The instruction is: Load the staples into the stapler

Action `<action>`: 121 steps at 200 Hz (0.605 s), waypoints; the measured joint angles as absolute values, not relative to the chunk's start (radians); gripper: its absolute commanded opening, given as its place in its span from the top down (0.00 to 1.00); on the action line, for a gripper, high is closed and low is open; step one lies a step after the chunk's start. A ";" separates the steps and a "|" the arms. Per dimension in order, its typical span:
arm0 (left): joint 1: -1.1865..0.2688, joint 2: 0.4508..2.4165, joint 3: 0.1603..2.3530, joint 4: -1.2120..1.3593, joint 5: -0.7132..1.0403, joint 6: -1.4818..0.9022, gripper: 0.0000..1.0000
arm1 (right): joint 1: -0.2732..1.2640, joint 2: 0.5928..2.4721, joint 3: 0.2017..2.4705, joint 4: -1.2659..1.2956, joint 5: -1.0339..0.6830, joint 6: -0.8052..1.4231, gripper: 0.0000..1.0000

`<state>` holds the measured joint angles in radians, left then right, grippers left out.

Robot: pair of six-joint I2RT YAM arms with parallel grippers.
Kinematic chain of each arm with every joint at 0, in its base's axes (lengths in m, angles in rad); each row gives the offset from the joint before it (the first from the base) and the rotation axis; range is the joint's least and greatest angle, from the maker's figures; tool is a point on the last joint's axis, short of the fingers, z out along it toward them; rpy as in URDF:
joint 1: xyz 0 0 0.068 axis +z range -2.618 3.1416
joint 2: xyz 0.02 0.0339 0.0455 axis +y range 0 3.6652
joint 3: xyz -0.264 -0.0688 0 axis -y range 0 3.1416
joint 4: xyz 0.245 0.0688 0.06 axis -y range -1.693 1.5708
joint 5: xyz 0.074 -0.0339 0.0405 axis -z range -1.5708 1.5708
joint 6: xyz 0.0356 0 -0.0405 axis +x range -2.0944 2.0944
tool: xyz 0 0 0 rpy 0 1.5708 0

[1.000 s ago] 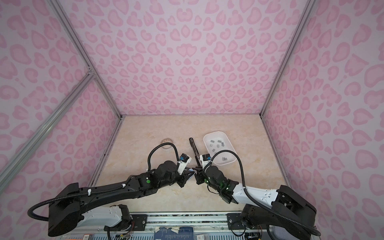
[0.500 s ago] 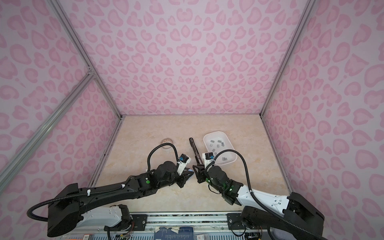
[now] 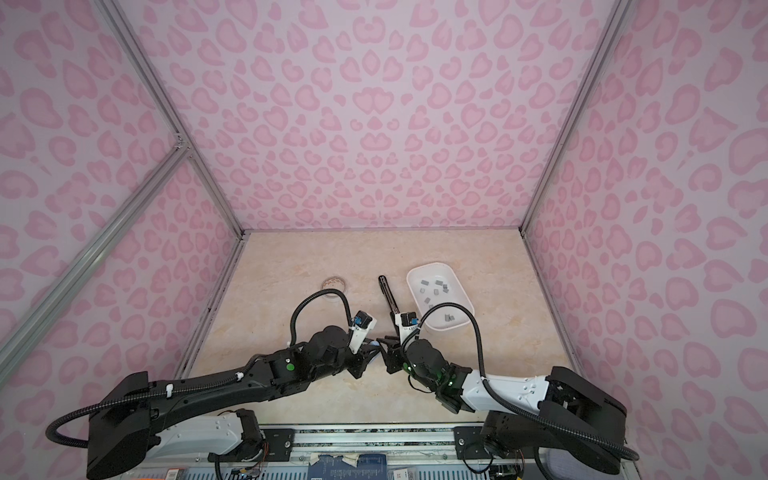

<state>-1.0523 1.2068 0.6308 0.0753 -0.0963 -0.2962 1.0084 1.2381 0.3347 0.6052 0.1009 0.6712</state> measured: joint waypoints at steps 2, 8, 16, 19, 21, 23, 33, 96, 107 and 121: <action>-1.052 1.205 0.630 0.074 -0.097 -0.296 0.97 | 1.010 1.241 0.335 0.609 0.102 0.671 0.71; -1.052 1.199 0.628 0.072 -0.099 -0.297 0.97 | 1.015 1.250 0.336 0.619 0.105 0.670 0.71; -1.052 1.186 0.622 0.081 -0.105 -0.302 0.97 | 1.019 1.263 0.338 0.617 0.117 0.670 0.71; -1.052 1.180 0.619 0.085 -0.105 -0.305 0.97 | 1.021 1.269 0.338 0.614 0.118 0.670 0.71; -1.052 1.176 0.617 0.089 -0.105 -0.307 0.97 | 1.021 1.272 0.338 0.612 0.119 0.670 0.71; -1.052 1.173 0.616 0.092 -0.105 -0.308 0.97 | 1.022 1.276 0.338 0.610 0.120 0.670 0.71; -1.052 1.161 0.607 0.101 -0.112 -0.313 0.97 | 1.027 1.292 0.338 0.608 0.119 0.672 0.71; -1.052 1.114 0.580 0.135 -0.145 -0.322 0.97 | 1.054 1.386 0.357 0.639 0.102 0.688 0.72; -1.052 1.102 0.576 0.146 -0.159 -0.322 0.97 | 1.059 1.397 0.361 0.649 0.096 0.687 0.72; -1.052 1.087 0.562 0.174 -0.175 -0.329 0.97 | 1.070 1.406 0.361 0.670 0.079 0.685 0.71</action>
<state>-1.0519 1.0870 0.5625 0.1738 -0.1745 -0.3286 1.0702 1.4055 0.3614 0.6704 0.0788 0.6853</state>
